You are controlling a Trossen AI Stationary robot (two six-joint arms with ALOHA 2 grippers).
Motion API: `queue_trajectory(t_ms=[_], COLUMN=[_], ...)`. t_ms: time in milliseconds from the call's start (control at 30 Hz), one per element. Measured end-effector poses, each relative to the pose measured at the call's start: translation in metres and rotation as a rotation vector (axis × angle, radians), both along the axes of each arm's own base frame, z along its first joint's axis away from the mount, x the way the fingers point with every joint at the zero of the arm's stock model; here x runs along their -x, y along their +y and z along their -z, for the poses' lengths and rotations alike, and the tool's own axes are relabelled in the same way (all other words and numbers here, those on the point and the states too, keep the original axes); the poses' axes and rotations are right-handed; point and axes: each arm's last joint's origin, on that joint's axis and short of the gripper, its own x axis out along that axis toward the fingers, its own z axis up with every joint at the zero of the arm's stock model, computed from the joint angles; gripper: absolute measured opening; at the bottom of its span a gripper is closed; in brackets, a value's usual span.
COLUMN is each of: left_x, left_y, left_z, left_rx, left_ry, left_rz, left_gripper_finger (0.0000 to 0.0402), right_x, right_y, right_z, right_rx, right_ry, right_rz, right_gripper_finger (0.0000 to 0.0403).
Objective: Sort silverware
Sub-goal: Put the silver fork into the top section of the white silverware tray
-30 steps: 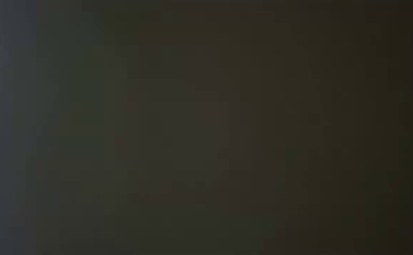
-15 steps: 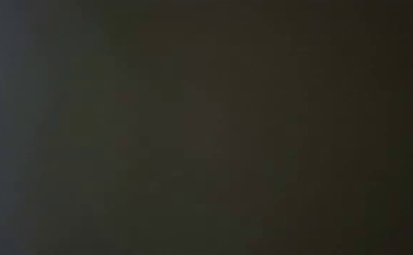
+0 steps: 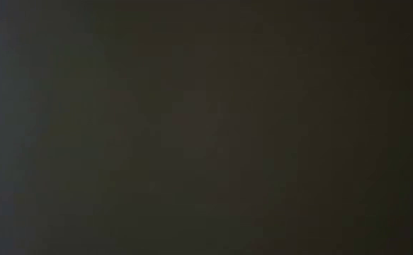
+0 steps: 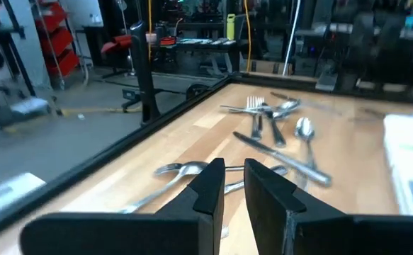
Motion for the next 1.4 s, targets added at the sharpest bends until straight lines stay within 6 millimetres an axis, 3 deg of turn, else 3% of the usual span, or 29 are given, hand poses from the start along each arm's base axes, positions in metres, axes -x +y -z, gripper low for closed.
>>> queue_trajectory(t_ms=[200, 500, 667, 933, 1133, 1400], left_x=[-0.001, 0.002, 0.008, 0.018, -0.004, -0.061], left_y=[0.0, 0.0, 0.0, 0.001, -0.002, -0.008], left_z=[-0.009, -0.033, -0.051, -0.079, -0.091, -0.083], left_rx=[0.205, 0.262, 0.198, 0.163, 0.177, 0.149], left_ry=[-0.214, -0.466, -0.432, -0.297, -0.17, 0.102], left_rz=[-0.015, 0.01, 0.034, 0.026, 0.054, 0.055], left_gripper_finger=[0.0046, 0.0046, 0.0046, 0.0046, 0.0046, 0.0047], right_x=[0.0, 0.007, 0.014, 0.017, 0.022, 0.014], right_y=[0.0, -0.005, -0.01, -0.013, -0.016, -0.016], right_z=[-0.002, -0.031, -0.044, -0.051, -0.069, -0.094], right_rx=[-0.011, -0.117, -0.197, -0.28, -0.32, -0.255], right_ry=[-0.023, -0.324, -0.464, -0.497, -0.527, -0.436], right_rz=[0.0, 0.097, 0.204, 0.278, 0.352, 0.446], right_gripper_finger=[0.006, 0.006, 0.006, 0.006, 0.006, 0.006])
